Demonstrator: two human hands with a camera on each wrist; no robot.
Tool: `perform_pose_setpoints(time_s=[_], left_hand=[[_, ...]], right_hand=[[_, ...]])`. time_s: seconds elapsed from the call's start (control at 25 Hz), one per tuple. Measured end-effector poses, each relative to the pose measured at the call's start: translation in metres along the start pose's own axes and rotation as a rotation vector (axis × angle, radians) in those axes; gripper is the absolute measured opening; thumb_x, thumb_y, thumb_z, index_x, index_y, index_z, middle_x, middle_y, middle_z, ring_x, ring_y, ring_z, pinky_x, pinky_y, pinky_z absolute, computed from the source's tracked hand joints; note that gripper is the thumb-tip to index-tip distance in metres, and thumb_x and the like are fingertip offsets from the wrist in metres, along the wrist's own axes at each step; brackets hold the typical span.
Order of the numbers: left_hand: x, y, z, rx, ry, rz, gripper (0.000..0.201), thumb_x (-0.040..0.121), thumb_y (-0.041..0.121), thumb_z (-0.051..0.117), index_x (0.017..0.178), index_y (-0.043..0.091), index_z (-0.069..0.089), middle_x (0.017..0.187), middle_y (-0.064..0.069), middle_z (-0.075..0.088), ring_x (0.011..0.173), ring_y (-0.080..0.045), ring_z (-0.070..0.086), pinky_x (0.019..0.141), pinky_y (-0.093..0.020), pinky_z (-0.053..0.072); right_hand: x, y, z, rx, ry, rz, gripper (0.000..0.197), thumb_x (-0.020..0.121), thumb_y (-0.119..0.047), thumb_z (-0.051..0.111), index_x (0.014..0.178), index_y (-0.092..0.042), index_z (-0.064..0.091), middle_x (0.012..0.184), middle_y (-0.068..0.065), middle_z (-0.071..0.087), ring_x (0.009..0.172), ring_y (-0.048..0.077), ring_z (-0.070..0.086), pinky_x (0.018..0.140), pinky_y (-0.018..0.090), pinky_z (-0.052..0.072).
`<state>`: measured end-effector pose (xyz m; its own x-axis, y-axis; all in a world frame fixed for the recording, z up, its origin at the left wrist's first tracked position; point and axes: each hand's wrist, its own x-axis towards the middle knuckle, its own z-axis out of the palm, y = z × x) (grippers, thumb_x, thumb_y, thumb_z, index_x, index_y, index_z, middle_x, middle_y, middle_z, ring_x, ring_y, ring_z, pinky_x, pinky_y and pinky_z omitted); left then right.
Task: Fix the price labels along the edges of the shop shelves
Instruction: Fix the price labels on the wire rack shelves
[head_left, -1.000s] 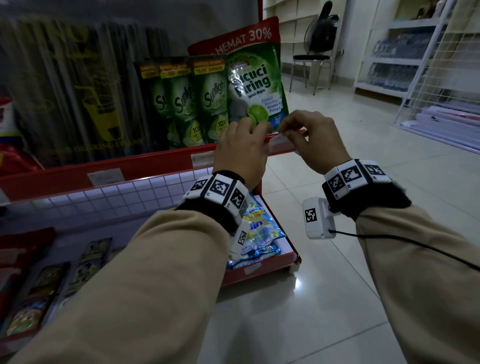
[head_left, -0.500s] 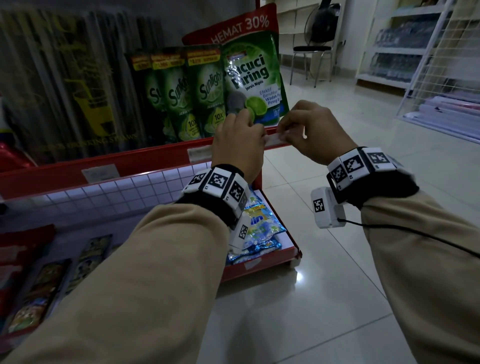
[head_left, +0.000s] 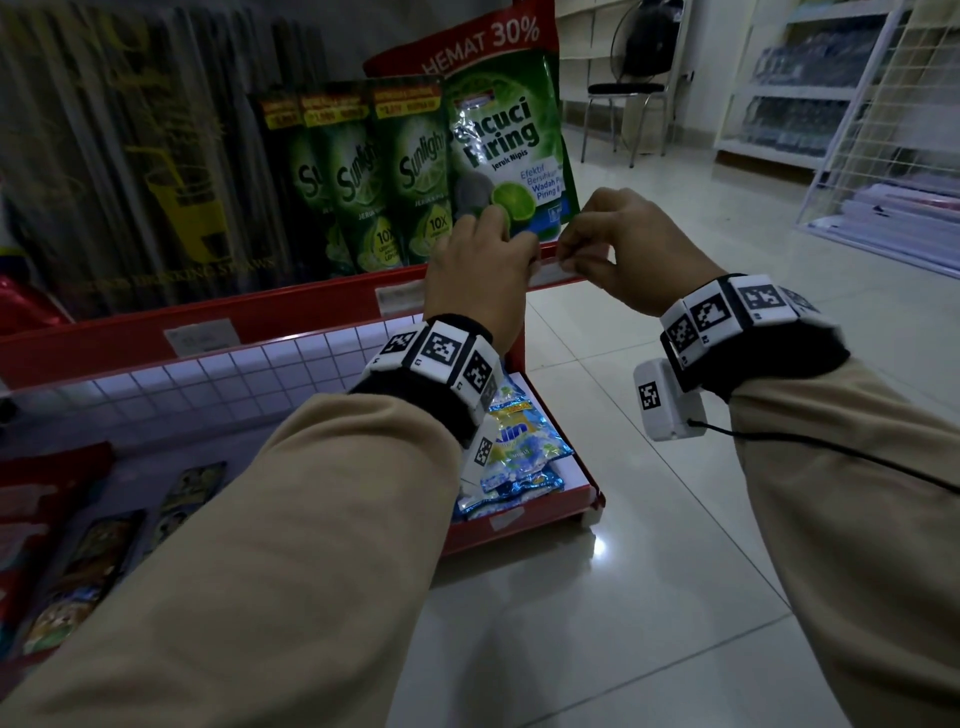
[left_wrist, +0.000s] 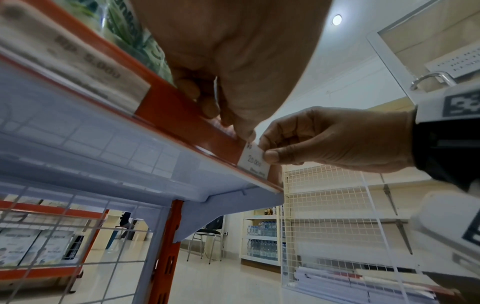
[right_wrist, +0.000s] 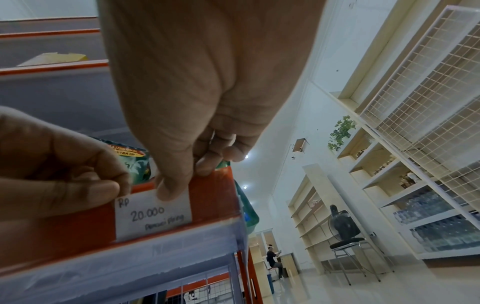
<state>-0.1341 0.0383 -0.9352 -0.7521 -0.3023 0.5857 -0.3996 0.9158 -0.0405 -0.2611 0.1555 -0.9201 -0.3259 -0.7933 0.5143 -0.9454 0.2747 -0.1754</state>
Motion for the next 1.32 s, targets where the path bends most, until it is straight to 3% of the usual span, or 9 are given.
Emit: perform_pose_setpoints(time_s=[0.4,0.56,0.72,0.84,0.96,1.08,1.16,1.24,1.32], left_hand=[[-0.001,0.001,-0.003,0.014,-0.001,0.02,0.024,0.096,0.026,0.045,0.111,0.016,0.061,0.11,-0.008,0.05,0.103,-0.028,0.045,0.082,-0.036,0.034],[-0.006,-0.003,-0.002,0.039,0.05,0.057,0.02,0.097,0.023,0.048,0.109,0.013,0.06,0.107,-0.008,0.053,0.1,-0.026,0.047,0.075,-0.032,0.03],[-0.011,-0.006,-0.003,0.039,0.104,0.054,0.016,0.096,0.017,0.048,0.109,0.013,0.058,0.106,-0.008,0.055,0.098,-0.025,0.048,0.073,-0.03,0.028],[-0.021,-0.005,-0.001,0.062,0.113,0.037,0.022,0.094,0.017,0.048,0.114,0.015,0.058,0.116,-0.007,0.052,0.108,-0.027,0.044,0.082,-0.033,0.033],[-0.037,-0.005,0.005,0.072,0.09,0.029,0.046,0.089,0.016,0.049,0.135,0.017,0.047,0.133,-0.009,0.044,0.122,-0.03,0.039,0.091,-0.038,0.034],[-0.056,-0.007,0.018,0.106,0.066,0.049,0.056,0.087,0.015,0.048,0.142,0.014,0.037,0.143,-0.01,0.037,0.131,-0.031,0.033,0.1,-0.041,0.031],[-0.071,-0.007,0.03,0.085,0.067,0.086,0.056,0.086,0.013,0.05,0.141,0.012,0.04,0.143,-0.011,0.039,0.132,-0.032,0.034,0.103,-0.042,0.028],[-0.09,-0.007,0.048,0.047,0.04,0.119,0.054,0.082,0.012,0.053,0.135,0.011,0.046,0.139,-0.011,0.044,0.128,-0.032,0.039,0.099,-0.04,0.027],[-0.113,-0.005,0.068,0.036,-0.101,0.122,0.052,0.082,0.014,0.051,0.134,0.013,0.046,0.138,-0.009,0.044,0.125,-0.029,0.039,0.098,-0.04,0.027]], right_hand=[[-0.001,-0.002,-0.002,-0.034,-0.004,0.011,0.017,0.086,-0.015,0.064,0.102,-0.011,0.069,0.113,0.011,0.057,0.108,0.027,0.047,0.084,0.026,0.033],[-0.003,-0.003,-0.001,0.024,0.061,0.031,0.018,0.084,-0.011,0.066,0.102,-0.011,0.063,0.107,0.009,0.06,0.101,0.026,0.049,0.081,0.028,0.035],[-0.006,-0.003,0.006,0.011,0.126,0.035,0.015,0.085,-0.014,0.064,0.099,-0.01,0.063,0.108,0.011,0.057,0.104,0.028,0.049,0.08,0.029,0.038],[-0.013,-0.004,0.014,-0.041,0.224,0.034,0.019,0.086,-0.016,0.063,0.104,-0.009,0.063,0.108,0.014,0.054,0.105,0.031,0.046,0.079,0.033,0.041],[-0.021,-0.004,0.026,-0.028,0.286,0.039,0.026,0.084,-0.013,0.063,0.11,-0.01,0.061,0.109,0.014,0.054,0.105,0.028,0.047,0.079,0.025,0.036],[-0.035,-0.005,0.044,0.031,0.362,0.049,0.029,0.082,-0.013,0.064,0.111,-0.011,0.06,0.11,0.012,0.055,0.103,0.024,0.049,0.08,0.02,0.036],[-0.051,-0.004,0.064,0.095,0.363,0.061,0.025,0.082,-0.012,0.065,0.106,-0.012,0.061,0.108,0.01,0.056,0.099,0.022,0.052,0.077,0.026,0.043],[-0.072,-0.001,0.09,0.149,0.312,0.094,0.021,0.082,-0.01,0.065,0.103,-0.013,0.064,0.103,0.008,0.056,0.094,0.022,0.055,0.074,0.032,0.048],[-0.099,0.002,0.121,0.191,0.22,0.164,0.019,0.083,-0.009,0.065,0.101,-0.012,0.066,0.099,0.008,0.057,0.092,0.022,0.056,0.076,0.04,0.051]])
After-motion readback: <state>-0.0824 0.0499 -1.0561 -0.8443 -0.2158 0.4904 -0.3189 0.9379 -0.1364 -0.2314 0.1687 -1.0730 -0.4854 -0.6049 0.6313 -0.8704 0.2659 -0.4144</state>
